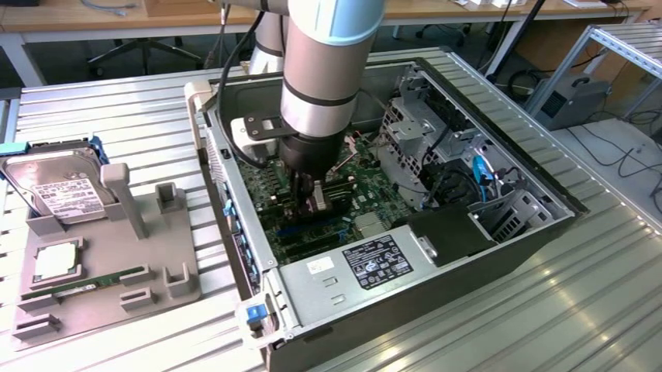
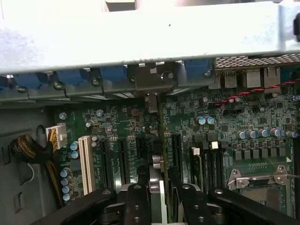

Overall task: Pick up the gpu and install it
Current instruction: 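Insert the gpu into the slot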

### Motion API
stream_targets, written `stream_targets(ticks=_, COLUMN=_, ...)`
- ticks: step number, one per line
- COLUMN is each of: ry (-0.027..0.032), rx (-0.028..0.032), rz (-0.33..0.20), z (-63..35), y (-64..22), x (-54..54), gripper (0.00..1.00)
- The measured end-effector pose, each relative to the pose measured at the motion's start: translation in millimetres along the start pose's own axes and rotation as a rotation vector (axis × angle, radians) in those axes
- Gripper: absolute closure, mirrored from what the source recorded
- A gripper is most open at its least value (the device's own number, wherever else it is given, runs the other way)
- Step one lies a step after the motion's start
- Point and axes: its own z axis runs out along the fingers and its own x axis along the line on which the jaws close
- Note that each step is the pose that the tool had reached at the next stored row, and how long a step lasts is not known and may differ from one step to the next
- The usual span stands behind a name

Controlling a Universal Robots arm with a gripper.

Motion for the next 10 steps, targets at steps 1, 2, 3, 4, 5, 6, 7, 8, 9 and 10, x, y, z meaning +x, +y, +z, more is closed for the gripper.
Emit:
stream_targets(ticks=1, ry=0.0, rx=0.0, rz=0.0, z=0.2, y=0.0, x=0.0, gripper=0.72)
stream_targets(ticks=2, ry=0.0002, rx=-0.0001, rz=0.0, z=0.5, y=0.0, x=0.0, gripper=0.72)
stream_targets(ticks=3, ry=0.0001, rx=0.0001, rz=0.0, z=1.2, y=0.0, x=0.0, gripper=0.72)
stream_targets(ticks=4, ry=-0.0007, rx=0.0003, rz=0.0, z=3.9, y=-0.3, x=0.0, gripper=0.72)
stream_targets(ticks=5, ry=-0.0002, rx=0.0001, rz=0.0, z=3.9, y=-0.3, x=0.1, gripper=0.72)
stream_targets(ticks=6, ry=-0.0001, rx=0.0001, rz=0.0, z=3.9, y=-0.3, x=0.0, gripper=0.65)
stream_targets(ticks=7, ry=0.0076, rx=0.0006, rz=0.0, z=-13.5, y=0.4, x=-4.5, gripper=0.65)
stream_targets(ticks=8, ry=0.0077, rx=0.0007, rz=0.0, z=-15.7, y=0.4, x=-5.6, gripper=0.65)
stream_targets(ticks=9, ry=0.0078, rx=0.0007, rz=0.0, z=-17.7, y=0.4, x=-6.7, gripper=0.66)
stream_targets(ticks=10, ry=0.0079, rx=0.0006, rz=0.0, z=-19.1, y=0.4, x=-7.6, gripper=0.73)
